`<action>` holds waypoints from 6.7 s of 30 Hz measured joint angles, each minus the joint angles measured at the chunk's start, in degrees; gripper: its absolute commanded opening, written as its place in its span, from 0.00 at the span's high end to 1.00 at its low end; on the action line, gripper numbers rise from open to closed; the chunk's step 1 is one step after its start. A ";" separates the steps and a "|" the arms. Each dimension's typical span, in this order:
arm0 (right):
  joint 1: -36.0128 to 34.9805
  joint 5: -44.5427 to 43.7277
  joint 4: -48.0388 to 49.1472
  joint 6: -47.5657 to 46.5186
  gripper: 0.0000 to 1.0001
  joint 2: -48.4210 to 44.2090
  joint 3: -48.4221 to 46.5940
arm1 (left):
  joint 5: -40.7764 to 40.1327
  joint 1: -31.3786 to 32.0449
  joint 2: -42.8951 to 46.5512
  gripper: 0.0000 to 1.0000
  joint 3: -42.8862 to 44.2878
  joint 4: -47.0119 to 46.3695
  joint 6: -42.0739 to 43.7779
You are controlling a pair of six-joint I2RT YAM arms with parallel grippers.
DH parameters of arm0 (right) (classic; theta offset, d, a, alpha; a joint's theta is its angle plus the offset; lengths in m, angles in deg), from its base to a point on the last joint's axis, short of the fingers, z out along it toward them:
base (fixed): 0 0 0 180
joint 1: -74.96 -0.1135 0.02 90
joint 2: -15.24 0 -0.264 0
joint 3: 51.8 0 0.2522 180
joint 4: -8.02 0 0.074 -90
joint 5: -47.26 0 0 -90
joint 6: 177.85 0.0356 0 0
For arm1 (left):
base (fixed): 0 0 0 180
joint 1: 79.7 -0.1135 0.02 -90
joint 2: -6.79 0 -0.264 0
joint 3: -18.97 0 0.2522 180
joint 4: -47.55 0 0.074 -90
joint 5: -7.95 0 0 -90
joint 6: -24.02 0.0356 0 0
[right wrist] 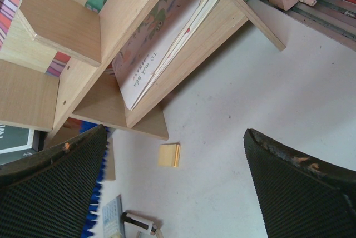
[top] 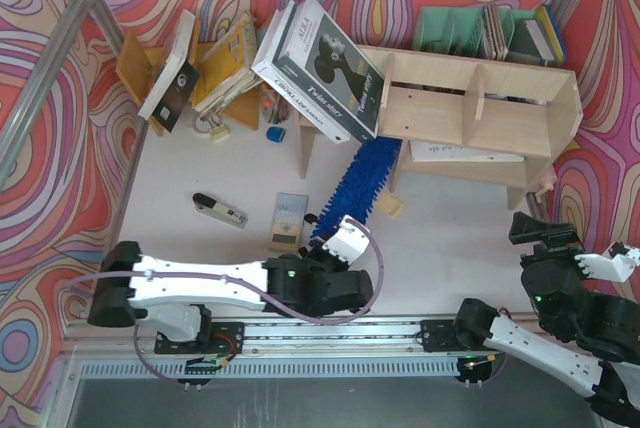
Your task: Dust the bookshelf with a duster
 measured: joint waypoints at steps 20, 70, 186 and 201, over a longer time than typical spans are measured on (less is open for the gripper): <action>0.00 0.02 0.00 0.00 0.01 -0.37 0.00 | -5.49 -2.23 -1.36 1.00 5.16 -1.79 11.74; 0.00 2.32 19.65 -16.04 0.01 2.93 12.76 | -1.20 -15.17 7.50 1.00 -1.33 0.07 -5.92; 0.00 6.34 51.91 -37.73 0.01 7.91 32.52 | 4.31 -15.65 17.97 1.00 -10.10 -0.72 -2.80; 0.00 6.34 51.89 -37.73 0.01 7.54 32.52 | 9.92 -16.37 10.75 1.00 -19.17 -5.92 -5.53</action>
